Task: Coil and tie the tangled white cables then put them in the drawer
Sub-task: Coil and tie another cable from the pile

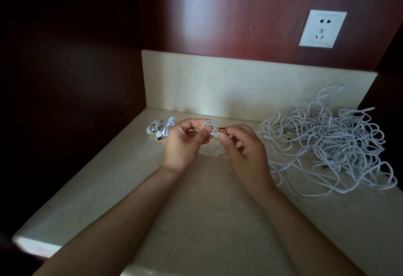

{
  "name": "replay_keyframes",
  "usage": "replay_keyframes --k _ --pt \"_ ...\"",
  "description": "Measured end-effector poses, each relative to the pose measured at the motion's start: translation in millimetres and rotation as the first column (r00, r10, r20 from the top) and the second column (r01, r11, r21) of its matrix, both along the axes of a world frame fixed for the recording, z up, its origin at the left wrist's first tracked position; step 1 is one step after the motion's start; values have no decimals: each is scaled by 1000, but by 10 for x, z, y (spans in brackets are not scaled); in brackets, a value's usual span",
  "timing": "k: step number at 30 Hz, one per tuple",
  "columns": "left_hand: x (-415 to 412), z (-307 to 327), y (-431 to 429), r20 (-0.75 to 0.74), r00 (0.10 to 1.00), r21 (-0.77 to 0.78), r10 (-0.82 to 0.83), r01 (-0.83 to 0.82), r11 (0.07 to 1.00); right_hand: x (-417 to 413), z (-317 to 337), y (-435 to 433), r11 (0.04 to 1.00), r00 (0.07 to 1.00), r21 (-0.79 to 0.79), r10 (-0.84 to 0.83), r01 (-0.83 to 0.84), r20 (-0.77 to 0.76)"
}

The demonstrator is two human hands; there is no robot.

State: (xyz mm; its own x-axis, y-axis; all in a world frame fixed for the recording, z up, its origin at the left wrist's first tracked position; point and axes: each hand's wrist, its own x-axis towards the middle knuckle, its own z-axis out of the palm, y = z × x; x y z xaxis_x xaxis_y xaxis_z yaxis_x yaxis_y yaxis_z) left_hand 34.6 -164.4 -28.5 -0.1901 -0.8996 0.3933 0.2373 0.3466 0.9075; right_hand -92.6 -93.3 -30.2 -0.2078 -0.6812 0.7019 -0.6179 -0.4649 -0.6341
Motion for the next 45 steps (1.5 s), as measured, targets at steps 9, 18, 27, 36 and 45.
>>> replay_keyframes --k 9,18,27,36,45 --pt "-16 -25 77 86 994 -88 -67 74 993 12 56 34 998 942 66 -3 -20 335" --pt "-22 -41 77 85 994 -66 -68 74 995 74 43 16 994 958 30 -112 108 262" --pt "-23 -72 61 132 991 -103 -9 22 994 2 2 -12 983 981 65 -175 170 79" --pt "33 -135 14 333 925 -387 186 -46 921 -31 -12 -5 972 933 -36 -233 233 -275" --pt "110 -104 15 469 791 -684 393 44 729 -55 0 -6 988 974 84 -114 132 -196"
